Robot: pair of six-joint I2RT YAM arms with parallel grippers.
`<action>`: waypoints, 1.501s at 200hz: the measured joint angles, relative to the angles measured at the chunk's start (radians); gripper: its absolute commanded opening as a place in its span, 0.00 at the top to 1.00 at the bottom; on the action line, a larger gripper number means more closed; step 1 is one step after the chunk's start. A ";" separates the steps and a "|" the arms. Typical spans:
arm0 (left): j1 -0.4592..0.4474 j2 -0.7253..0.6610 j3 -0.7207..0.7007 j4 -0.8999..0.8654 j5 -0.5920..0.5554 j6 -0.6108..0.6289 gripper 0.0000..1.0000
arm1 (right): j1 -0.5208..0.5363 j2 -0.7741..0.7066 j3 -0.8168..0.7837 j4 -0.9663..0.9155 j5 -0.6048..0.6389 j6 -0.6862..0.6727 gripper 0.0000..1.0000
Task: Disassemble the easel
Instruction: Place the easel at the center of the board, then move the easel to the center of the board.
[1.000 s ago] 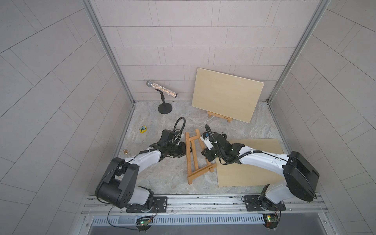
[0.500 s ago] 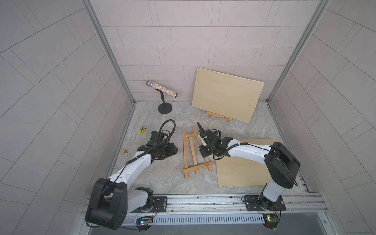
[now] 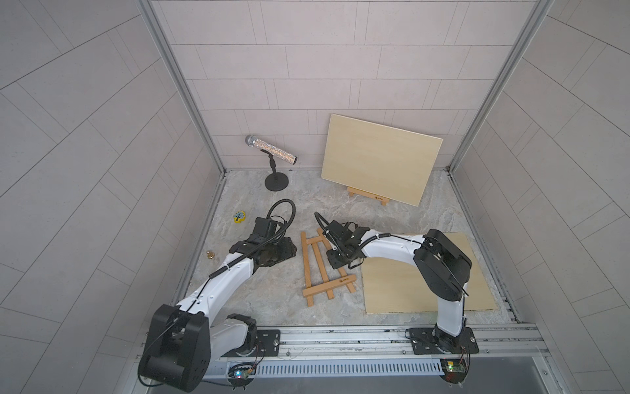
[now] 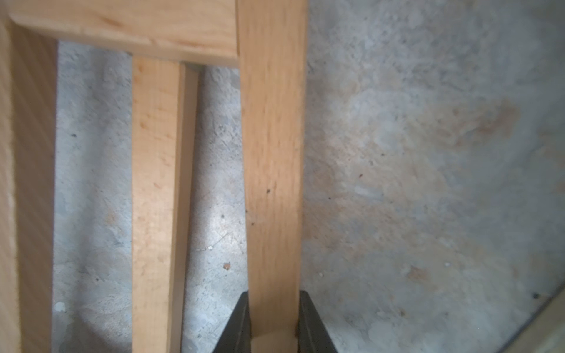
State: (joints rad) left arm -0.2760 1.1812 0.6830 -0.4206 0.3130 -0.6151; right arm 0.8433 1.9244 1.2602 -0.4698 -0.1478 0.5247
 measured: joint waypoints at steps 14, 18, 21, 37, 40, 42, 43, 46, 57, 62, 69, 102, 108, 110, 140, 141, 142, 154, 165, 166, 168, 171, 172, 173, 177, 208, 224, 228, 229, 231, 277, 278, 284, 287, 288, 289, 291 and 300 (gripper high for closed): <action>-0.027 0.028 0.019 0.003 0.000 -0.019 0.37 | 0.000 0.000 0.002 -0.002 -0.018 0.004 0.62; -0.036 0.038 0.026 0.005 -0.001 -0.024 0.37 | -0.002 0.000 0.002 -0.002 -0.026 0.010 0.60; -0.042 0.043 0.031 0.005 -0.001 -0.028 0.37 | -0.003 0.000 0.002 -0.003 -0.027 0.007 0.58; -0.076 0.077 0.056 0.006 -0.005 -0.052 0.36 | -0.012 -0.010 -0.005 -0.002 -0.048 0.016 0.52; -0.084 0.084 0.061 0.007 -0.006 -0.058 0.36 | -0.014 -0.014 -0.008 -0.002 -0.050 0.014 0.51; -0.087 0.086 0.064 0.007 -0.007 -0.061 0.35 | -0.016 -0.018 -0.011 -0.002 -0.052 0.013 0.50; -0.090 0.089 0.066 0.008 -0.008 -0.064 0.35 | -0.019 -0.021 -0.013 -0.003 -0.055 0.016 0.50; -0.095 0.094 0.069 0.008 -0.010 -0.070 0.35 | -0.021 -0.025 -0.018 -0.003 -0.056 0.017 0.50; -0.115 0.114 0.084 0.012 -0.019 -0.098 0.34 | -0.039 -0.056 -0.041 -0.007 -0.068 0.021 0.47; -0.126 0.124 0.091 0.014 -0.024 -0.111 0.34 | -0.047 -0.072 -0.051 -0.010 -0.072 0.023 0.47; -0.139 0.138 0.100 0.016 -0.031 -0.127 0.34 | -0.060 -0.097 -0.066 -0.011 -0.076 0.026 0.46; -0.214 0.236 0.179 0.016 -0.065 -0.206 0.37 | -0.126 -0.245 -0.149 -0.014 -0.089 0.039 0.40; -0.232 0.261 0.202 0.014 -0.069 -0.219 0.38 | -0.140 -0.269 -0.164 -0.013 -0.090 0.039 0.39; -0.239 0.271 0.211 0.014 -0.068 -0.226 0.39 | -0.145 -0.278 -0.170 -0.014 -0.091 0.040 0.39; -0.326 0.404 0.328 0.012 -0.069 -0.287 0.42 | -0.222 -0.369 -0.242 -0.018 -0.100 0.042 0.35; -0.330 0.410 0.333 0.012 -0.069 -0.288 0.42 | -0.226 -0.372 -0.245 -0.019 -0.100 0.041 0.35; -0.332 0.414 0.336 0.012 -0.068 -0.290 0.42 | -0.228 -0.373 -0.246 -0.019 -0.100 0.041 0.35; -0.365 0.470 0.380 0.004 -0.068 -0.307 0.42 | -0.262 -0.395 -0.268 -0.026 -0.105 0.040 0.35; -0.389 0.520 0.423 -0.016 -0.071 -0.318 0.42 | -0.293 -0.409 -0.283 -0.032 -0.109 0.037 0.35; -0.391 0.525 0.428 -0.021 -0.071 -0.319 0.42 | -0.295 -0.410 -0.284 -0.033 -0.110 0.037 0.35; -0.394 0.534 0.436 -0.025 -0.072 -0.320 0.42 | -0.300 -0.412 -0.286 -0.034 -0.111 0.036 0.34; -0.398 0.547 0.447 -0.031 -0.073 -0.321 0.42 | -0.307 -0.416 -0.290 -0.036 -0.112 0.034 0.34; -0.400 0.550 0.449 -0.033 -0.073 -0.322 0.42 | -0.311 -0.417 -0.291 -0.036 -0.112 0.033 0.34; -0.401 0.552 0.452 -0.035 -0.074 -0.322 0.42 | -0.313 -0.418 -0.292 -0.037 -0.113 0.033 0.33; -0.407 0.567 0.465 -0.043 -0.076 -0.325 0.42 | -0.322 -0.423 -0.296 -0.038 -0.114 0.032 0.33; -0.434 0.621 0.506 -0.101 -0.101 -0.349 0.42 | -0.375 -0.463 -0.322 -0.057 -0.126 0.015 0.33; -0.441 0.637 0.510 -0.122 -0.115 -0.365 0.42 | -0.394 -0.479 -0.332 -0.059 -0.134 0.006 0.33; -0.443 0.640 0.510 -0.126 -0.117 -0.369 0.42 | -0.398 -0.482 -0.334 -0.059 -0.136 0.003 0.33; -0.444 0.641 0.510 -0.126 -0.118 -0.370 0.42 | -0.399 -0.483 -0.335 -0.059 -0.137 0.002 0.33; -0.445 0.643 0.510 -0.128 -0.119 -0.373 0.42 | -0.402 -0.484 -0.336 -0.059 -0.137 0.000 0.33; -0.470 0.715 0.545 -0.153 -0.139 -0.401 0.48 | -0.419 -0.491 -0.353 -0.066 -0.153 -0.020 0.33; -0.470 0.715 0.546 -0.152 -0.139 -0.402 0.48 | -0.419 -0.491 -0.353 -0.066 -0.153 -0.020 0.33; -0.472 0.718 0.550 -0.154 -0.140 -0.404 0.50 | -0.419 -0.492 -0.353 -0.066 -0.156 -0.021 0.33; -0.473 0.719 0.552 -0.155 -0.140 -0.402 0.51 | -0.420 -0.492 -0.353 -0.066 -0.157 -0.023 0.33; -0.473 0.720 0.552 -0.155 -0.140 -0.402 0.52 | -0.420 -0.492 -0.353 -0.066 -0.158 -0.023 0.33; -0.473 0.720 0.552 -0.156 -0.140 -0.402 0.52 | -0.420 -0.492 -0.353 -0.066 -0.158 -0.023 0.33; -0.473 0.720 0.552 -0.156 -0.143 -0.406 0.53 | -0.421 -0.492 -0.353 -0.066 -0.159 -0.024 0.33; -0.473 0.720 0.552 -0.164 -0.148 -0.404 0.58 | -0.421 -0.493 -0.353 -0.066 -0.161 -0.024 0.33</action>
State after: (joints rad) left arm -0.7490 1.9011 1.2346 -0.5842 0.1646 -1.0191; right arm 0.4221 1.4311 0.9073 -0.5358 -0.3084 0.5003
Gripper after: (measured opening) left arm 0.468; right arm 0.671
